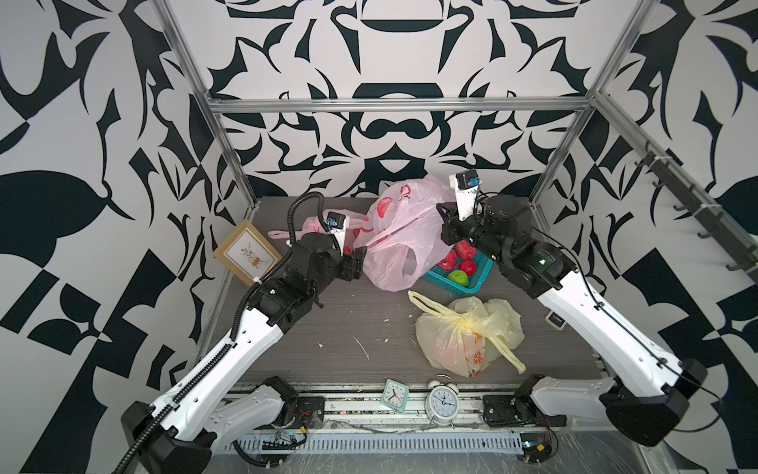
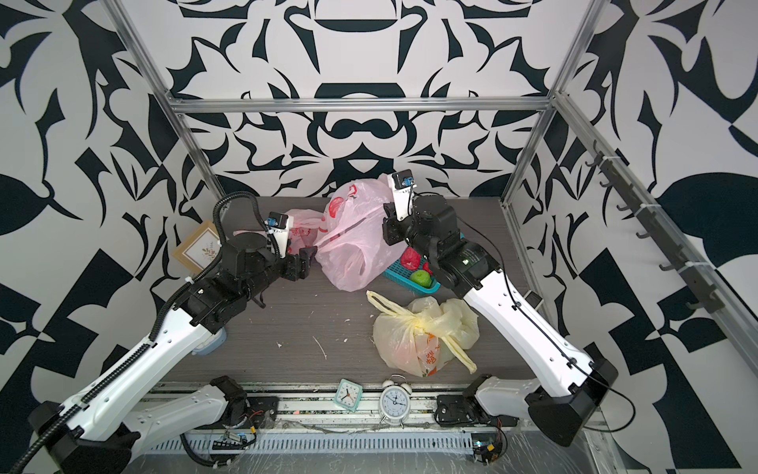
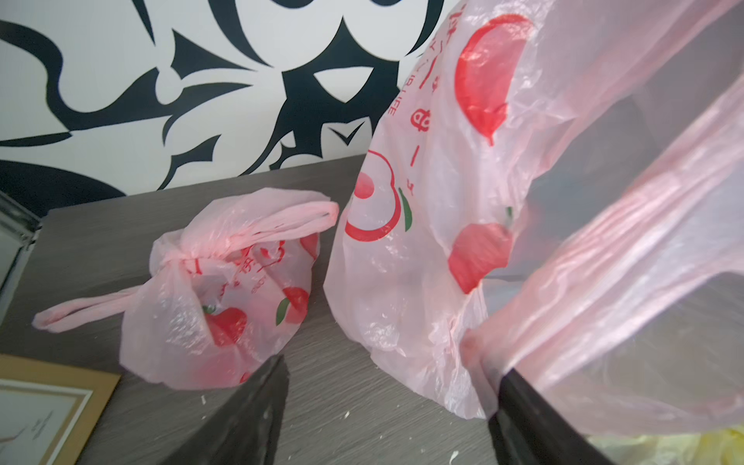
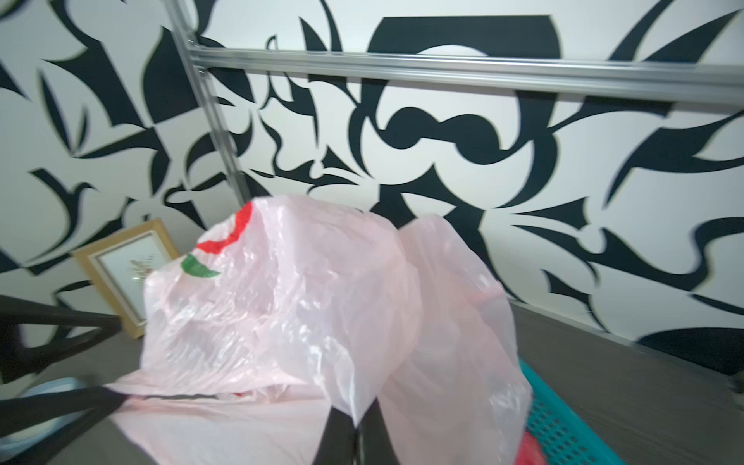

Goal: Untie the knot of a plastic bag & take out the apple
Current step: Pick up the plastic bag at the center of the board, then place the plastic bag at the center of the board.

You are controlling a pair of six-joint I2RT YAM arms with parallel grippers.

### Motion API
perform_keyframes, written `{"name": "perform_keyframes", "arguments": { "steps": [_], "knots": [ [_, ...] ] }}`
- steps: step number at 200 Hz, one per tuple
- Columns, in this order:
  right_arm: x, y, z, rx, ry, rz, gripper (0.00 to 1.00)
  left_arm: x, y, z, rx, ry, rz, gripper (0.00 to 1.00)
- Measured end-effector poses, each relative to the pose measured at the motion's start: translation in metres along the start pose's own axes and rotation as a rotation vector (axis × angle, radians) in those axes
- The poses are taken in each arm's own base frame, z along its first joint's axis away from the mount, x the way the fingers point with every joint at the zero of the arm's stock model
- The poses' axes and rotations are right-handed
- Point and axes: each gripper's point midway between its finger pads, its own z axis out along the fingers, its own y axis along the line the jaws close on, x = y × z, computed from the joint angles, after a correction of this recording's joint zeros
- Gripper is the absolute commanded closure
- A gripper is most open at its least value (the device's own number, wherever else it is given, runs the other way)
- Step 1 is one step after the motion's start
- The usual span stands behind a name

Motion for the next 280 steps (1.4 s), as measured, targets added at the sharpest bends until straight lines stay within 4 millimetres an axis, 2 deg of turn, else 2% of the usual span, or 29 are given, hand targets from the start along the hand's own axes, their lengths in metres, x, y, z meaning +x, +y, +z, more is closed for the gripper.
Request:
{"name": "perform_keyframes", "arguments": {
  "steps": [11, 27, 42, 57, 71, 104, 118, 129, 144, 166, 187, 224, 253, 280],
  "knots": [
    [0.003, -0.022, 0.002, 0.132, 0.011, -0.068, 1.0, -0.002, -0.002, 0.001, 0.007, 0.0, 0.0, 0.22],
    [0.002, -0.073, -0.006, 0.391, 0.009, -0.149, 1.0, 0.011, 0.004, 0.006, -0.014, 0.053, 0.003, 0.22],
    [0.005, -0.114, -0.026, 0.607, 0.014, -0.211, 1.0, 0.023, 0.006, 0.012, -0.021, 0.099, 0.006, 0.22],
    [0.011, -0.144, -0.052, 0.759, 0.03, -0.245, 1.0, 0.031, 0.005, 0.017, -0.014, 0.132, 0.009, 0.22],
    [0.01, -0.167, -0.078, 0.869, 0.031, -0.248, 1.0, 0.036, 0.004, 0.02, -0.007, 0.155, 0.011, 0.22],
    [-0.01, -0.21, -0.147, 1.117, -0.018, -0.206, 1.0, 0.044, -0.001, 0.024, 0.018, 0.187, 0.012, 0.22],
    [-0.012, -0.22, -0.166, 1.196, -0.014, -0.205, 1.0, 0.048, -0.006, 0.027, 0.047, 0.203, 0.01, 0.21],
    [-0.009, -0.225, -0.173, 1.234, 0.008, -0.214, 1.0, 0.052, -0.011, 0.03, 0.076, 0.22, 0.009, 0.2],
    [-0.001, -0.229, -0.173, 1.257, 0.062, -0.235, 1.0, 0.059, -0.018, 0.036, 0.116, 0.25, 0.005, 0.2],
    [0.026, -0.234, -0.158, 1.242, 0.188, -0.262, 1.0, 0.071, -0.032, 0.044, 0.187, 0.298, -0.003, 0.2],
    [0.061, -0.236, -0.134, 1.18, 0.306, -0.268, 1.0, 0.08, -0.05, 0.048, 0.26, 0.327, 0.006, 0.2],
    [0.125, -0.228, -0.098, 0.992, 0.451, -0.196, 1.0, 0.106, -0.096, 0.052, 0.405, 0.398, 0.08, 0.19],
    [0.146, -0.213, -0.083, 0.851, 0.467, -0.091, 1.0, 0.133, -0.124, 0.055, 0.487, 0.473, 0.132, 0.17],
    [0.163, -0.207, -0.085, 0.818, 0.512, -0.017, 1.0, 0.147, -0.154, 0.055, 0.565, 0.511, 0.178, 0.16]
  ]
}}
